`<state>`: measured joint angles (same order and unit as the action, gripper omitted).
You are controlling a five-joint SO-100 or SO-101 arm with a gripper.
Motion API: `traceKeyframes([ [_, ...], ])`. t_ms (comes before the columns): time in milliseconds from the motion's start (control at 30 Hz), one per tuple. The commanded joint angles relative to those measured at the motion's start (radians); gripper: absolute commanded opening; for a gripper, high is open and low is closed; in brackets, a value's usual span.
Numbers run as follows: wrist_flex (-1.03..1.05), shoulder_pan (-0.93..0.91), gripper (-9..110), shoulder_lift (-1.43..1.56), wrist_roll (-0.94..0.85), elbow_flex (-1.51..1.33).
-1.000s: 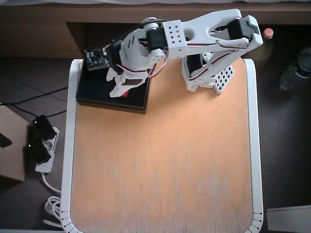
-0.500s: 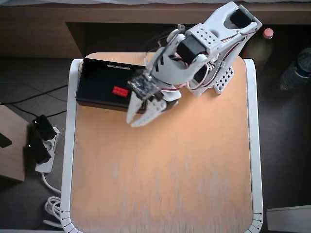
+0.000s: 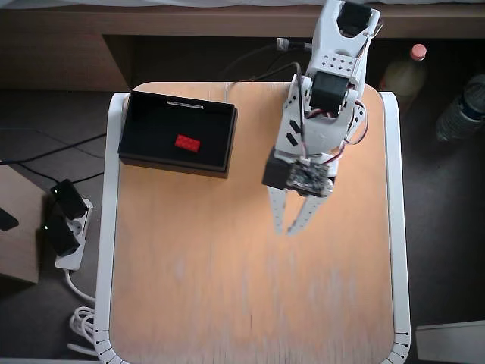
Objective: Grasp a lego block and put it in the bin.
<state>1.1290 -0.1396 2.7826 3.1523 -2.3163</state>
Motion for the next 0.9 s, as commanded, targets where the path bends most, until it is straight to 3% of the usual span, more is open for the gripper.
traceKeyframes([
  [0,-0.037,0.100,0,0.104,-0.003,-0.077],
  [500,-0.072,0.164,0,0.485,0.009,-0.575],
  [867,-0.072,0.156,0,0.512,-0.034,-0.735],
])
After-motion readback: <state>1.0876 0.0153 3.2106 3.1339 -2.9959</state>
